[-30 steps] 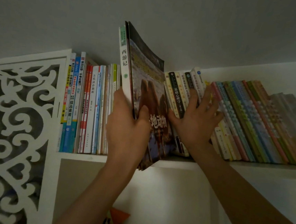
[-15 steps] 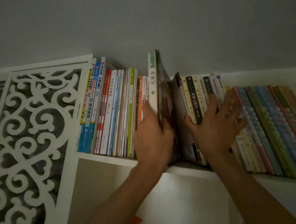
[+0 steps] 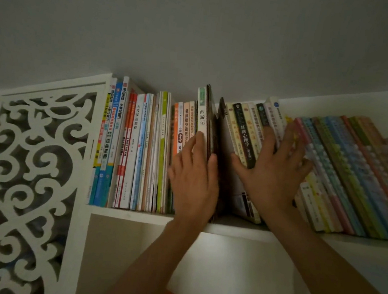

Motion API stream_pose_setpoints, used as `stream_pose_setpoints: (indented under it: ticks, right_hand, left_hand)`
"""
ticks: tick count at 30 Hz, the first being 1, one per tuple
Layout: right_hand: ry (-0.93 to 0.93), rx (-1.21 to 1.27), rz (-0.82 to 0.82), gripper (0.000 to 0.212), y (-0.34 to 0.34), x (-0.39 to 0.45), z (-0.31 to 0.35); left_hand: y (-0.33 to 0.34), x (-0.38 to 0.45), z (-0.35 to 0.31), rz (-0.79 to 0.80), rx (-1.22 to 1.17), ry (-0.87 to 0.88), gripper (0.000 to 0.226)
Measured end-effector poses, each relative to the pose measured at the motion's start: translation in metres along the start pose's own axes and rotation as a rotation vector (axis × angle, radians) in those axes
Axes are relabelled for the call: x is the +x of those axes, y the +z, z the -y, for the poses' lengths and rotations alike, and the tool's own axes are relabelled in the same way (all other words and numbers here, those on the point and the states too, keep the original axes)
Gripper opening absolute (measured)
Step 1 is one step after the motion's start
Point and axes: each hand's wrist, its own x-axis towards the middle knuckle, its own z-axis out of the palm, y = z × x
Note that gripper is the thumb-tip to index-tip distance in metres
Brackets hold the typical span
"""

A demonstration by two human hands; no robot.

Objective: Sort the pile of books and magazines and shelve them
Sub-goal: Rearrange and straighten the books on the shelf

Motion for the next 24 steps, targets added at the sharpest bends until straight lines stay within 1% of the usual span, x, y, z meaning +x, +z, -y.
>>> stream_pose_setpoints:
  ticks: [2, 4, 6, 8, 11, 14, 17, 20, 22, 24]
  right_hand:
    - [-0.019, -0.012, 0.047, 0.088, -0.007, 0.000, 0.002]
    - [-0.039, -0.035, 0.176, 0.090, -0.012, -0.001, -0.002]
    - [-0.089, -0.069, 0.233, 0.090, -0.016, -0.001, -0.012]
    - [-0.109, -0.083, 0.238, 0.089, -0.019, -0.003, -0.019]
    - [-0.094, -0.077, 0.313, 0.088, -0.018, -0.006, -0.017]
    - [-0.084, -0.087, 0.316, 0.089, -0.019, -0.005, -0.014]
    - [-0.082, -0.076, 0.331, 0.089, -0.018, -0.005, -0.011]
    - [-0.075, -0.038, 0.391, 0.086, -0.020, -0.005, -0.006]
    - [-0.094, -0.012, 0.453, 0.086, -0.026, -0.002, -0.006]
    - [-0.130, 0.001, 0.519, 0.090, -0.035, 0.003, -0.012]
  left_hand:
    - [-0.004, -0.001, 0.012, 0.045, 0.012, 0.074, 0.062]
    - [-0.004, 0.002, 0.018, 0.062, 0.029, 0.155, 0.061]
    - [-0.001, 0.004, 0.018, 0.082, 0.075, 0.217, 0.057]
    - [0.002, 0.005, 0.018, 0.108, 0.119, 0.217, 0.056]
    - [0.010, 0.006, 0.024, 0.175, 0.239, 0.166, 0.054]
    - [0.020, 0.018, 0.029, 0.222, 0.327, 0.152, 0.051]
    - [0.024, 0.026, 0.030, 0.219, 0.304, 0.149, 0.050]
    - [0.020, 0.026, 0.027, 0.250, 0.239, 0.146, 0.050]
    - [0.013, 0.024, 0.030, 0.334, 0.203, 0.166, 0.051]
    - [0.004, 0.023, 0.040, 0.438, 0.214, 0.226, 0.058]
